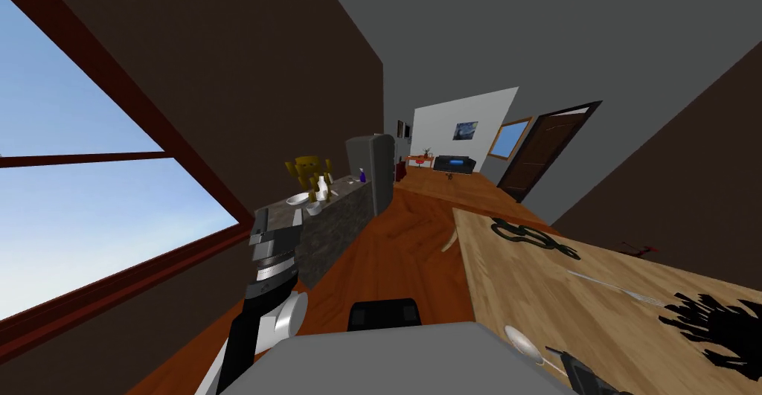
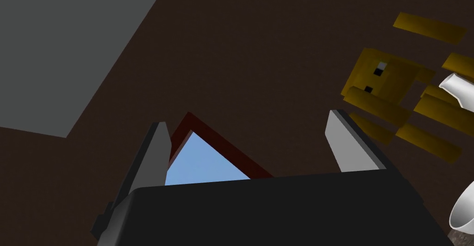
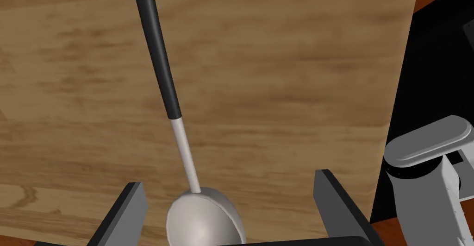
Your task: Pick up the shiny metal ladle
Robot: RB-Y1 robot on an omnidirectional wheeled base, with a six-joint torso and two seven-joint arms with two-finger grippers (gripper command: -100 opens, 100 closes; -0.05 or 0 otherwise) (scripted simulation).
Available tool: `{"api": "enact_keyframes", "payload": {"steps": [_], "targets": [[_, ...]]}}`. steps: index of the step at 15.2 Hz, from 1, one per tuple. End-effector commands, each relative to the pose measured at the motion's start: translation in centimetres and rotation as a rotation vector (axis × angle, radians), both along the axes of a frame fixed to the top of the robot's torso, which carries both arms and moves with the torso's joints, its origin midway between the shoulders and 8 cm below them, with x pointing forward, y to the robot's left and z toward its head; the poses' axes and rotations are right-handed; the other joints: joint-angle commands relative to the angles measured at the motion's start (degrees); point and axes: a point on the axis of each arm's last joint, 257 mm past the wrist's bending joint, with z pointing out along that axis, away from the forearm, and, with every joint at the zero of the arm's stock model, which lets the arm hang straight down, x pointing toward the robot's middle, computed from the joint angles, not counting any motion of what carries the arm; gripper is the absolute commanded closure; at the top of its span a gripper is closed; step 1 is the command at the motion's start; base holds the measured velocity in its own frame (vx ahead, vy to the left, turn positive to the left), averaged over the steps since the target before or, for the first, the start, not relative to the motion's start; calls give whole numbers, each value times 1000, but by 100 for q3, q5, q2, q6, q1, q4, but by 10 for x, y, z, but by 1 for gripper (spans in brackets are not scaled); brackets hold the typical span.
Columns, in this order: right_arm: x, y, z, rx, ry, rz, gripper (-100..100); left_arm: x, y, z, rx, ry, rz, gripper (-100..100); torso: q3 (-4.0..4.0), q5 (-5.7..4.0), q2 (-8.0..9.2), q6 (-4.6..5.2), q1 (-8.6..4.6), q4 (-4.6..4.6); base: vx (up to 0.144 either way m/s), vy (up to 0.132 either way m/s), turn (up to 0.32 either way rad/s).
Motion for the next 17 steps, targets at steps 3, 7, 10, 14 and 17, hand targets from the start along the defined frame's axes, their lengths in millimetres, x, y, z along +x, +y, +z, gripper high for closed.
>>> {"api": "enact_keyframes", "payload": {"steps": [3,7,10,14,17], "targets": [[-17,-14,-1,-40,35,23,-100,0,0,0,0,0,0,0,1,0,3,2,0,0,125,-21,57],[-25,-5,-20,-45,29,3,-100,0,0,0,0,0,0,0,35,-3,62,3,-5,13,-5,-40,86],[-26,-3,-21,-44,29,2,100,0,0,0,0,0,0,0,43,-23,75,4,-25,18,-15,-28,38],[-26,-3,-21,-44,30,4,100,0,0,0,0,0,0,0,41,-26,69,5,-29,18,0,0,0],[-21,-13,-5,-46,36,21,100,0,0,0,0,0,0,0,40,-21,69,12,-16,16,7,37,-112]]}}
